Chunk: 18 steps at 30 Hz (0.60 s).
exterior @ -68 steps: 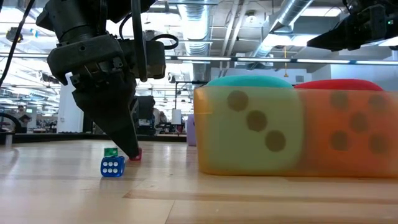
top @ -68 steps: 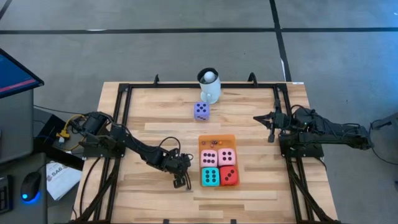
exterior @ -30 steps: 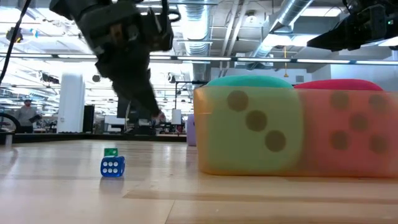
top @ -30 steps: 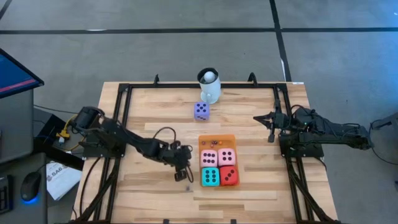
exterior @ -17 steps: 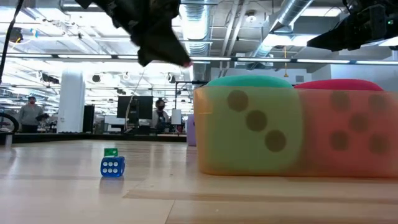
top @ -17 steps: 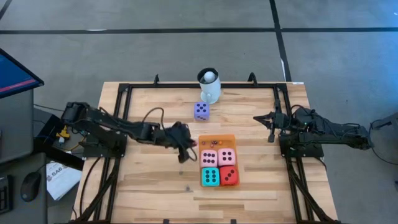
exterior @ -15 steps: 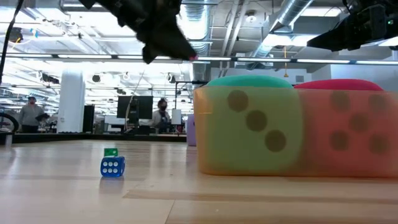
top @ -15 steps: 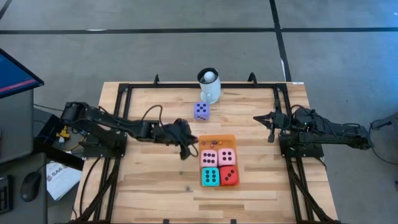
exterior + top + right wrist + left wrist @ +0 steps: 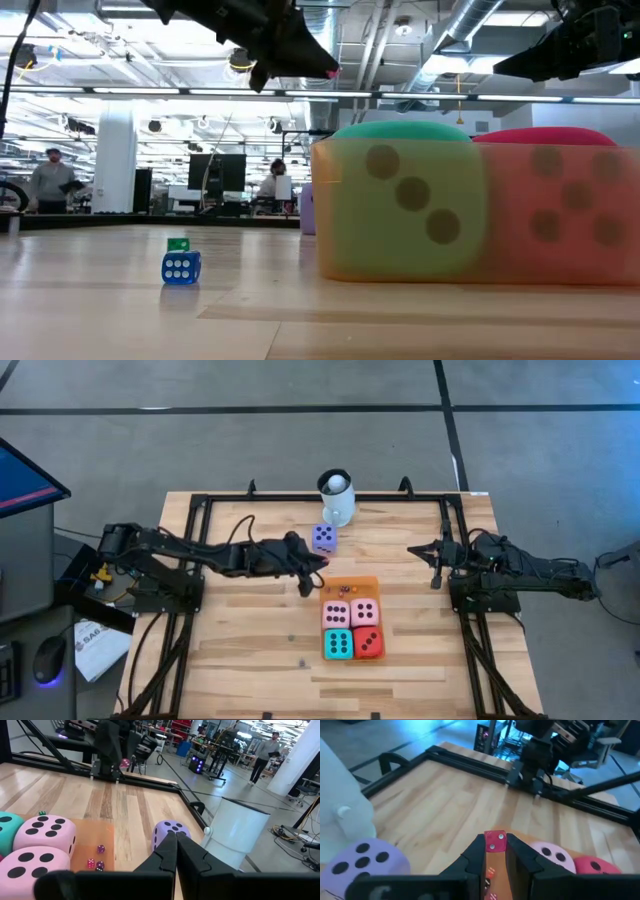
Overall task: Pick & Place Dice
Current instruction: Put the small pink dice into the orange bin
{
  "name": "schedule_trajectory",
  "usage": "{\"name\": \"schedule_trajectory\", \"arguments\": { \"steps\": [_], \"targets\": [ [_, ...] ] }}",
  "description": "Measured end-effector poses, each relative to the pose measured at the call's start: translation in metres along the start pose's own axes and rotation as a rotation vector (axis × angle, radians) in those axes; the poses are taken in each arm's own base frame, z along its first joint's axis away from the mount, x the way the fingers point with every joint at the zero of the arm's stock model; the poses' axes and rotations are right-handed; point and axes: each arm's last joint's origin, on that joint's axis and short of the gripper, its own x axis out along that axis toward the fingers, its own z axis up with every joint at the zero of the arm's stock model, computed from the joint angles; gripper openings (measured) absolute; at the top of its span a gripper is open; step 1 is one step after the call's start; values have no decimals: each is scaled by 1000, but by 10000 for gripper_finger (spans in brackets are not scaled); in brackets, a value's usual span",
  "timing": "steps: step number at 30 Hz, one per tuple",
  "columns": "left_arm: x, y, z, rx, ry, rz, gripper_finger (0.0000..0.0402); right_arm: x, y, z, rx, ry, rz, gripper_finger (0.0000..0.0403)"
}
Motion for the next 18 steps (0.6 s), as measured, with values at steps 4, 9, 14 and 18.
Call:
{"name": "schedule_trajectory", "arguments": {
  "steps": [4,9,14,18],
  "targets": [
    [4,1,2,-13,-34,-1,40,0,0,0,1,-5,-1,0],
    [24,-1,-6,-10,-95,-16,40,0,0,2,4,-16,-5,0],
    [47,-2,-19,10,-105,-13,40,0,-1,2,5,-16,-8,0],
    [65,1,-28,18,-59,-11,40,0,-1,1,5,-15,-9,0]
  ]
}}
